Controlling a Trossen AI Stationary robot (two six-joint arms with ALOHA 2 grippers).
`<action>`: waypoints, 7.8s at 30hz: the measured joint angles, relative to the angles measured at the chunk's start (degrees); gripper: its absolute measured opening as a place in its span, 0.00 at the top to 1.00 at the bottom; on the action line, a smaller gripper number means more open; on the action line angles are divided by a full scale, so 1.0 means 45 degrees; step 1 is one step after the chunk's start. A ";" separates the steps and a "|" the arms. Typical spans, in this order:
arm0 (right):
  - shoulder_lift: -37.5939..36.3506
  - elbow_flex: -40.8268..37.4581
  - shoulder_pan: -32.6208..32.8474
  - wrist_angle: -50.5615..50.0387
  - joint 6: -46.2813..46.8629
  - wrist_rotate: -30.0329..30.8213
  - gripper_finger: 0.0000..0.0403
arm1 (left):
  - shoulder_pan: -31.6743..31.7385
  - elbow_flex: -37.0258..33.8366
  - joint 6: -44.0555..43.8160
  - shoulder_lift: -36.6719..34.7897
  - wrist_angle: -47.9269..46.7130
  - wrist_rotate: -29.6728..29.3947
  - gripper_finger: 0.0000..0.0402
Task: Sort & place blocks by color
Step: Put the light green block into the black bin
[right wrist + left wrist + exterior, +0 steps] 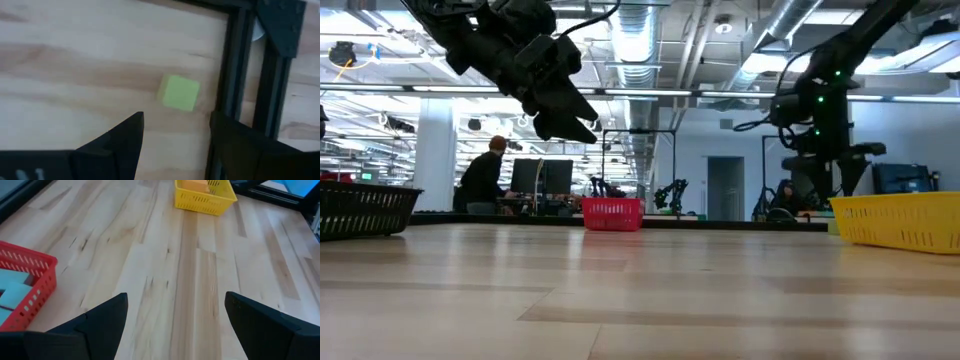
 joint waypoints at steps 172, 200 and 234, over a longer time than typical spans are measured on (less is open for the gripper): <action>0.2144 0.2061 0.2175 0.1321 -0.7769 -0.3107 0.41 | 0.0577 -0.0257 -0.0121 -0.4579 -0.1488 -0.1758 0.21; 0.4742 0.2095 0.0975 0.1985 -0.7623 -0.4596 0.41 | 0.0577 -0.0257 0.0116 -0.4579 -0.1483 -0.1691 0.21; -0.0090 -0.2485 0.6778 1.3344 -0.3698 -0.7948 0.70 | -0.2558 -0.4025 0.0980 -0.2146 0.8884 -0.2190 0.21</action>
